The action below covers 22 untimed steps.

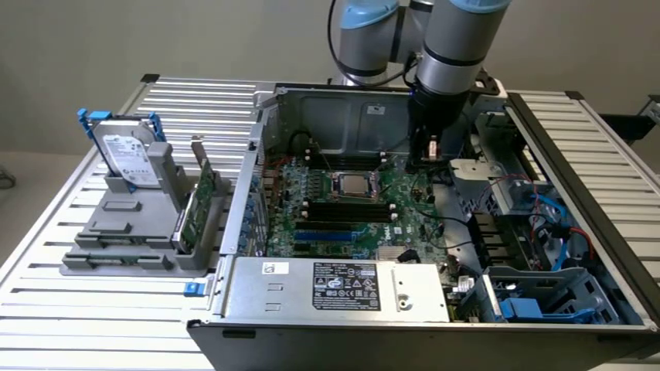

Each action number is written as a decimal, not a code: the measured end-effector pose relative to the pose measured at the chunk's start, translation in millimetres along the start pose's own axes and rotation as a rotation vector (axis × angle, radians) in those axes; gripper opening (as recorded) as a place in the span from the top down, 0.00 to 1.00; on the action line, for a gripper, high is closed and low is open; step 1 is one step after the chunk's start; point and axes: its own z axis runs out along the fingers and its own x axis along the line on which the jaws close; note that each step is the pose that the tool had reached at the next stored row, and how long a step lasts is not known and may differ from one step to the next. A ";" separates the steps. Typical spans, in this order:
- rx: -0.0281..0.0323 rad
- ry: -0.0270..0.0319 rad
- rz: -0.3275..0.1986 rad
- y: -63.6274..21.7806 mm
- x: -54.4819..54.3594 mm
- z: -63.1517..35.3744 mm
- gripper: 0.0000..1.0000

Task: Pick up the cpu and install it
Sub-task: 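Close the cpu cover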

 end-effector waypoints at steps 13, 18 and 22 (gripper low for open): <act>0.1350 0.0009 -0.013 -0.3 4.8 1.6 0.89; 0.2102 -0.0020 -0.023 -0.6 5.5 1.7 0.89; 0.2696 -0.0059 -0.032 -0.8 6.1 1.7 0.89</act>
